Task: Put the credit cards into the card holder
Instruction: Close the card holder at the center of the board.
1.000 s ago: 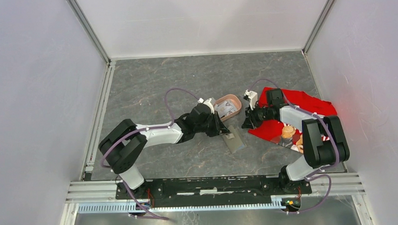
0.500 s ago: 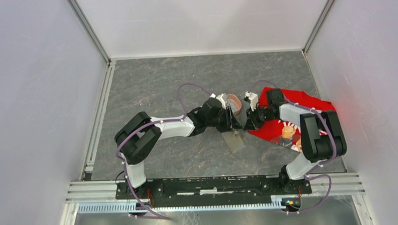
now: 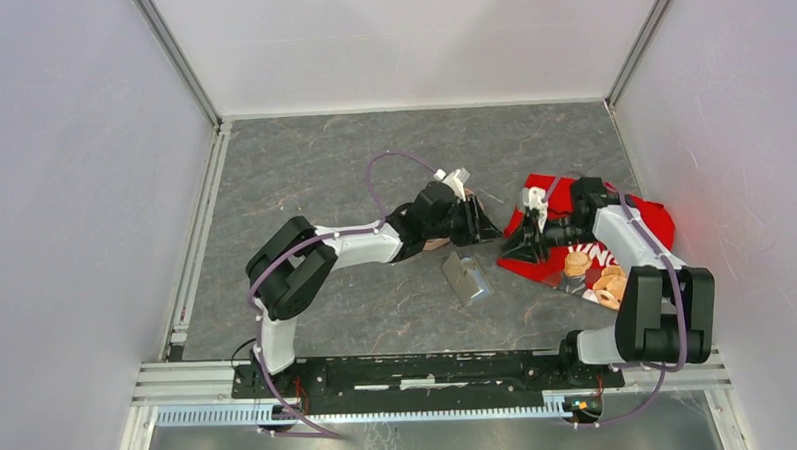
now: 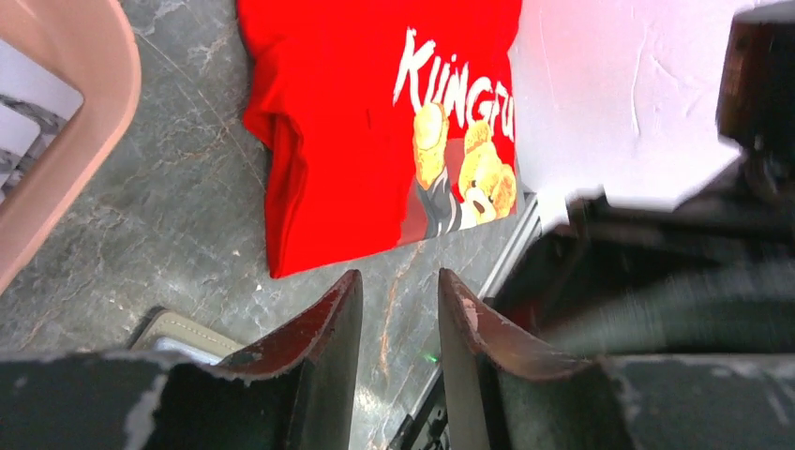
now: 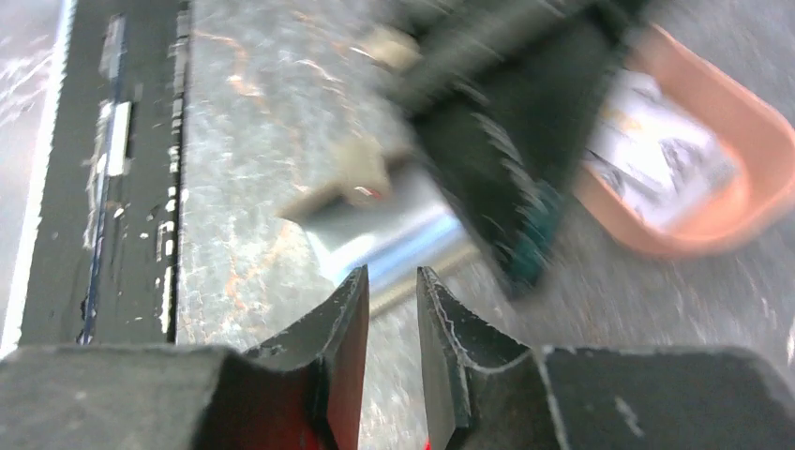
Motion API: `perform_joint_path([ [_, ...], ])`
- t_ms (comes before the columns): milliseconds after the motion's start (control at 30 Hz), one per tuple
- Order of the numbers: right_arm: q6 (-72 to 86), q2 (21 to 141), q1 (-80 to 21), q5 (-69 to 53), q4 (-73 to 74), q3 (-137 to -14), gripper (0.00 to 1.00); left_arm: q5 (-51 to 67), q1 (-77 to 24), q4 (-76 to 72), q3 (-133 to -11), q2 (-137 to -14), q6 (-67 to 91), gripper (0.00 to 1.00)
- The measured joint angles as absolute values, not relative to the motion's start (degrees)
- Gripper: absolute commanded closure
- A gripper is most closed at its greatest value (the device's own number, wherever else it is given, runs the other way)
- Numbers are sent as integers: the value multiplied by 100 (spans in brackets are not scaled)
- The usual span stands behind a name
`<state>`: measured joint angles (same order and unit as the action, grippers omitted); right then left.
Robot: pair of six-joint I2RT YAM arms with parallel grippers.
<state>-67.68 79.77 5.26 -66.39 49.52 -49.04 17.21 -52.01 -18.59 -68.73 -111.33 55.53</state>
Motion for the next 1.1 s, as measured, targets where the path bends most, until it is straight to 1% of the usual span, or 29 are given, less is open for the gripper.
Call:
perform_joint_path([
  [133, -8724, 7443, -93, -7231, 6173, -4692, 69, 1645, -5188, -1973, -7039, -11312, 5553, 58],
  [233, -9417, 6908, -381, -7489, 6598, -4569, 71, 1531, -5162, -1927, -7185, -11301, 5468, 57],
  [333, -9730, 6768, -642, -7546, 6707, -4567, 72, 1214, -5129, -1638, -7247, -10989, 4998, 50],
  [400, -9653, 6799, -943, -7533, 6595, -4567, 72, 886, -5107, -1448, -7100, -10484, 4619, 43],
  [433, -9513, 6799, -1140, -7478, 6429, -4560, 72, 626, -5098, -1365, -6831, -9948, 4388, 39],
  [467, -9301, 6785, -1293, -7435, 6250, -4543, 71, 539, -5083, -1315, -6700, -9675, 4274, 34],
  [500, -8827, 6722, -1511, -7314, 5833, -4451, 69, 379, -5074, -1382, -6434, -9227, 4121, 27],
  [567, -7822, 6486, -1920, -6941, 4845, -4130, 68, 38, -5061, -1385, -5804, -8219, 3883, 4],
  [600, -7277, 6287, -2163, -6641, 4252, -3879, 68, -110, -5057, -1518, -5384, -7647, 3822, 1],
  [633, -6810, 6093, -2399, -6333, 3758, -3649, 69, -237, -5048, -1597, -4980, -7144, 3787, 0],
  [700, -6230, 5983, -2676, -5911, 3291, -3522, 76, -329, -5000, -1765, -4311, -6482, 3804, 0],
  [800, -5889, 6414, -2749, -5367, 3037, -3774, 86, -217, -4794, -2187, -3155, -5878, 4093, 1],
  [867, -5747, 6777, -2753, -4917, 2934, -3931, 89, -30, -4685, -2353, -2504, -5839, 4375, 7],
  [967, -5616, 6947, -2753, -4278, 2921, -3946, 91, 274, -4681, -2397, -1903, -5863, 4786, 22],
  [1000, -5568, 6936, -2753, -4093, 2917, -3946, 91, 373, -4742, -2427, -1789, -5885, 4925, 25],
  [1100, -5443, 6871, -2746, -3647, 2880, -3922, 91, 456, -5028, -2700, -1741, -6040, 5172, 29],
])
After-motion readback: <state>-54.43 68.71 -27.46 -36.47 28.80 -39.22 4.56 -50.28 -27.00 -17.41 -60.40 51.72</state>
